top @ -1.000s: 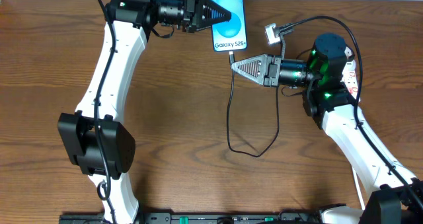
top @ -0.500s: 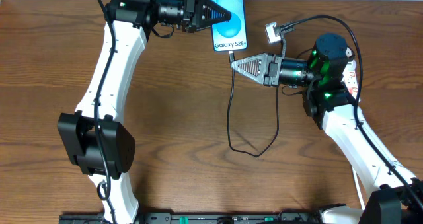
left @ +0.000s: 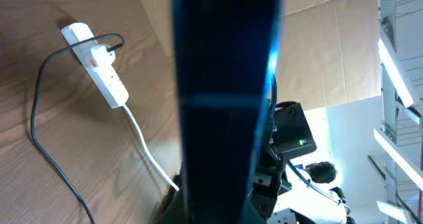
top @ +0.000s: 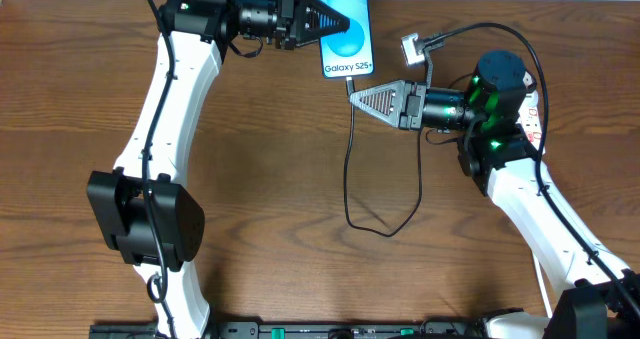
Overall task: Plug charger to phone and switch on socket
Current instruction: 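Push the plug upward into the phone's port with the right gripper, then release the plug and lower the phone flat with the left gripper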
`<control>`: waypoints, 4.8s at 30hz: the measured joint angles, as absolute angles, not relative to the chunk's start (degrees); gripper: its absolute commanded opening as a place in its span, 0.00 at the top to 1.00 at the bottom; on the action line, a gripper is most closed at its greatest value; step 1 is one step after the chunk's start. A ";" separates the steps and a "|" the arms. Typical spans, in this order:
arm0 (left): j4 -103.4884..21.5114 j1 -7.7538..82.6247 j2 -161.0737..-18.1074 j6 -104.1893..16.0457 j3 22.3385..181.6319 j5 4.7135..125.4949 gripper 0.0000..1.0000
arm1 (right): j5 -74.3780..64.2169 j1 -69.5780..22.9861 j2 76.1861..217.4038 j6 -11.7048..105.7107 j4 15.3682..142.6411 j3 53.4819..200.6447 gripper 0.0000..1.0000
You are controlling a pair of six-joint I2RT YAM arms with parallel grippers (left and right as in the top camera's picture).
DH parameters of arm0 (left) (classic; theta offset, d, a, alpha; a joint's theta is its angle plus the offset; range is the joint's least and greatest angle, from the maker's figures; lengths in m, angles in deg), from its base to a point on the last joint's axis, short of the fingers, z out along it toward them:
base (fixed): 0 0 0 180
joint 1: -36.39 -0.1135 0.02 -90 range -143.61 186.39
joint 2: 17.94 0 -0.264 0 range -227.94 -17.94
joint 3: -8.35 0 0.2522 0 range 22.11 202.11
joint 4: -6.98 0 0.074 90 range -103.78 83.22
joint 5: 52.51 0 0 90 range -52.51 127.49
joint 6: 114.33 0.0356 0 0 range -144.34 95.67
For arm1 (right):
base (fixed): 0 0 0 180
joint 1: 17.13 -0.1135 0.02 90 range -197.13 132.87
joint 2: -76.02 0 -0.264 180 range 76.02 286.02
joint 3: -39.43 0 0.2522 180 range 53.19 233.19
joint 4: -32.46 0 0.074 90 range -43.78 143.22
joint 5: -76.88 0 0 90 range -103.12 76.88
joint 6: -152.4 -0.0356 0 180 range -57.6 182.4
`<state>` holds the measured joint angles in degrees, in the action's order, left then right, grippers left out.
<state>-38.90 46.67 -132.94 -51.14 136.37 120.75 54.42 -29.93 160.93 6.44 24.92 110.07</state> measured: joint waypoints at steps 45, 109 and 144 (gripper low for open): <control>-38.25 46.74 -132.94 -51.49 136.37 121.19 0.93 | 53.46 -29.62 160.93 4.62 21.88 110.00 0.99; -38.86 59.54 -142.17 -42.77 107.34 83.99 0.92 | 6.47 -21.86 160.71 28.77 85.03 110.46 0.01; -41.74 59.54 -142.36 -45.26 107.25 79.68 0.58 | 5.82 -21.86 160.71 28.80 86.03 110.46 0.01</control>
<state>-41.74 59.54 -142.36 -45.26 107.25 79.68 5.82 -21.86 160.71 28.80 86.03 110.46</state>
